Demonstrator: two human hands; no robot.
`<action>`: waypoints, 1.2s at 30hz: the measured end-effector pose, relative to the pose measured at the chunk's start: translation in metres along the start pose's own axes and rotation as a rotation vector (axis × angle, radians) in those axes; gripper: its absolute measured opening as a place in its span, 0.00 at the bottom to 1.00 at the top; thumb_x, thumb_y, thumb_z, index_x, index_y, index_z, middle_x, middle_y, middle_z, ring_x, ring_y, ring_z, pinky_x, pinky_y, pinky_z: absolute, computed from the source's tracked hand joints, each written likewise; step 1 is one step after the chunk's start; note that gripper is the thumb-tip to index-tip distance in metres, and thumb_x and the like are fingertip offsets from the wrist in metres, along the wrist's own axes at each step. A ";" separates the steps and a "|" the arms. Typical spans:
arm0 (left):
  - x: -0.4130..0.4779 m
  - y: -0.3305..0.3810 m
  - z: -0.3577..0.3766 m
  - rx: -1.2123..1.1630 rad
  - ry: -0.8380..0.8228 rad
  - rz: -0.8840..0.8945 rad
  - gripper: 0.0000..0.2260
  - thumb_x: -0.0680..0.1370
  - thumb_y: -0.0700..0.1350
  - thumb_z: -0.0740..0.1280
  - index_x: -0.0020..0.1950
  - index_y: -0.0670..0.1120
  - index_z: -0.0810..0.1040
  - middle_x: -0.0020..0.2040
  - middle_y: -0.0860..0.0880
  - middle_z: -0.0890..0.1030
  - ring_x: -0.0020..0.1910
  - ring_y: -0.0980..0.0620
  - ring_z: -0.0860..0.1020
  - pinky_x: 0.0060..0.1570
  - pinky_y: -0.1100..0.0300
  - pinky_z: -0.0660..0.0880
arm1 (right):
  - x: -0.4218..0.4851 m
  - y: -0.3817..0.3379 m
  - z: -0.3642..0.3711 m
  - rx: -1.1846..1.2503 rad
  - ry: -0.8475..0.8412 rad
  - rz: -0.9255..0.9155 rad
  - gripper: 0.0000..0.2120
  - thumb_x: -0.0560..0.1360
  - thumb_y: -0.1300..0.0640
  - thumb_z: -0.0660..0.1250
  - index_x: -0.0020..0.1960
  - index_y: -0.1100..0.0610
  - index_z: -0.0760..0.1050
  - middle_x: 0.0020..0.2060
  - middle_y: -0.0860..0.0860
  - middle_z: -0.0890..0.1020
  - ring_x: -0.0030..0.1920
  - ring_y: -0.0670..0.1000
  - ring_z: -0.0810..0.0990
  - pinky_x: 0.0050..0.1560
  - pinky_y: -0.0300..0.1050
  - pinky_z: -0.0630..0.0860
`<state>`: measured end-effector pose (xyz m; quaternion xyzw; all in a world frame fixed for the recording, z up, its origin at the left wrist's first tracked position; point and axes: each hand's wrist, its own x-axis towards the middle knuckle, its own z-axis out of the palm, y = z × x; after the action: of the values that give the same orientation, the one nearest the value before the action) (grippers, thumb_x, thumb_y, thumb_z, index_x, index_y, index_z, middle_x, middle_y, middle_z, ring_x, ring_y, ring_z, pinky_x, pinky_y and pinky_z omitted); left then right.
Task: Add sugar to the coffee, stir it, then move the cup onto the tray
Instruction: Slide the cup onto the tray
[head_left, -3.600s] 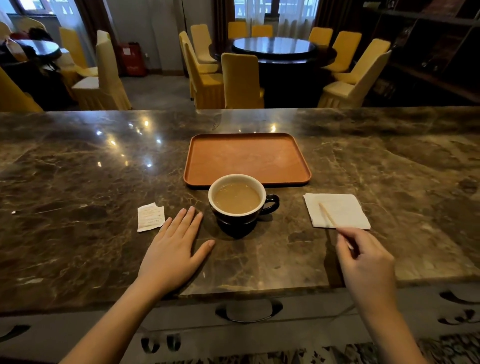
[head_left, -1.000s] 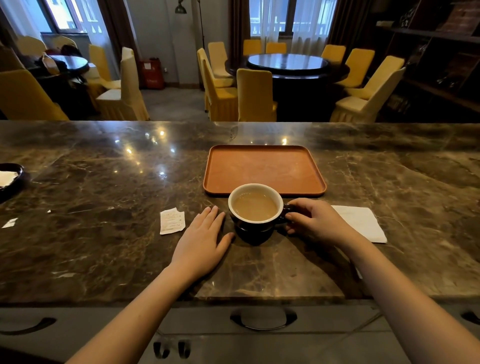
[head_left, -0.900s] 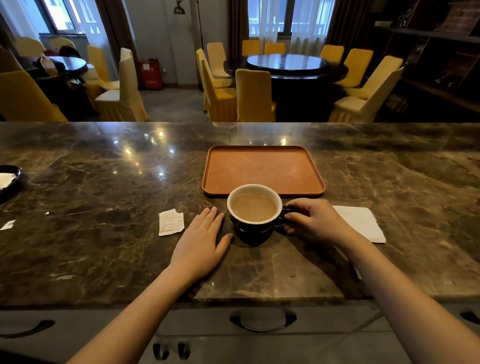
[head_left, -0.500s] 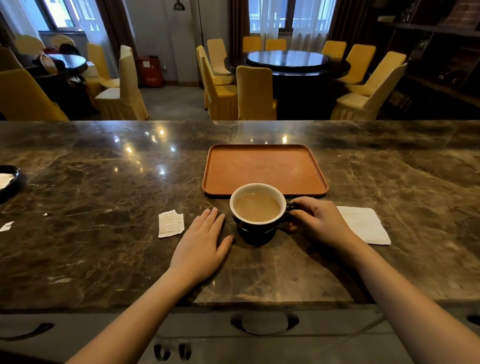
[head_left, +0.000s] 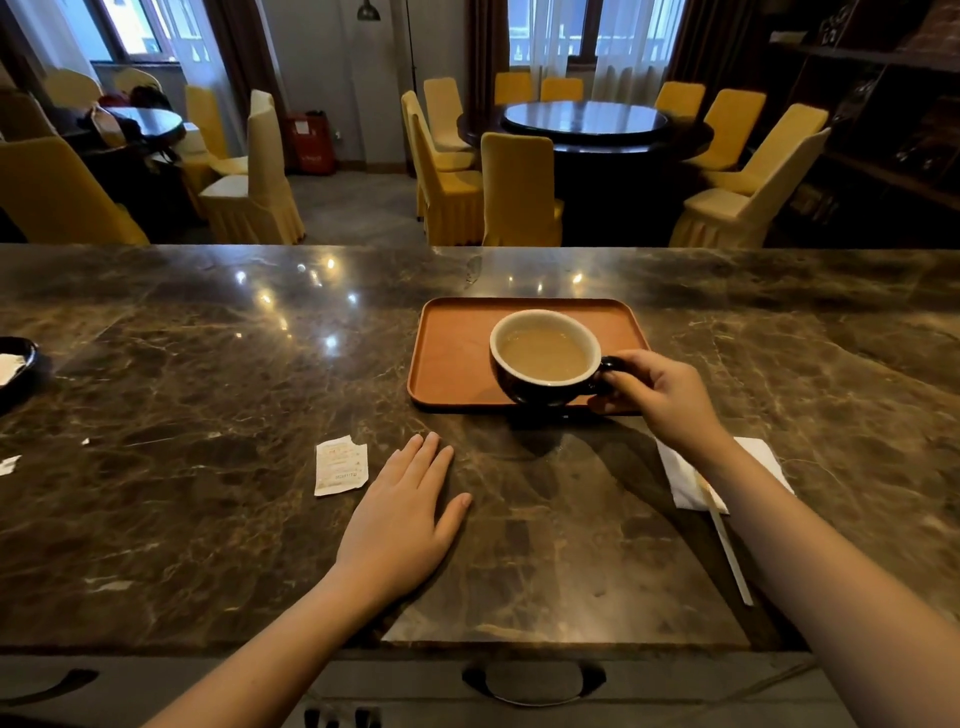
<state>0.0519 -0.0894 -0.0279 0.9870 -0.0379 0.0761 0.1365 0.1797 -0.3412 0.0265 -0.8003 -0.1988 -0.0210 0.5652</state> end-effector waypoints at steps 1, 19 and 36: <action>0.000 0.000 0.000 0.001 -0.001 -0.002 0.35 0.71 0.65 0.39 0.73 0.50 0.53 0.76 0.50 0.53 0.74 0.55 0.47 0.68 0.61 0.41 | 0.006 0.001 -0.002 0.012 0.003 0.003 0.11 0.75 0.66 0.62 0.56 0.63 0.75 0.42 0.54 0.82 0.37 0.43 0.84 0.38 0.34 0.79; 0.001 -0.001 0.005 0.096 -0.011 0.000 0.31 0.76 0.65 0.41 0.72 0.47 0.58 0.73 0.48 0.58 0.72 0.49 0.54 0.68 0.59 0.40 | 0.080 0.030 0.005 -0.061 0.000 0.011 0.11 0.76 0.64 0.61 0.57 0.63 0.74 0.42 0.54 0.81 0.37 0.41 0.83 0.36 0.32 0.78; -0.001 -0.001 0.006 0.150 -0.044 -0.031 0.28 0.77 0.63 0.47 0.72 0.47 0.59 0.72 0.48 0.63 0.72 0.49 0.59 0.67 0.57 0.48 | 0.108 0.046 0.011 -0.021 -0.059 0.071 0.11 0.77 0.64 0.60 0.58 0.62 0.73 0.41 0.52 0.81 0.36 0.43 0.84 0.36 0.34 0.79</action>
<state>0.0520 -0.0901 -0.0340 0.9964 -0.0200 0.0548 0.0622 0.2931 -0.3123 0.0090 -0.8131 -0.1864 0.0206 0.5511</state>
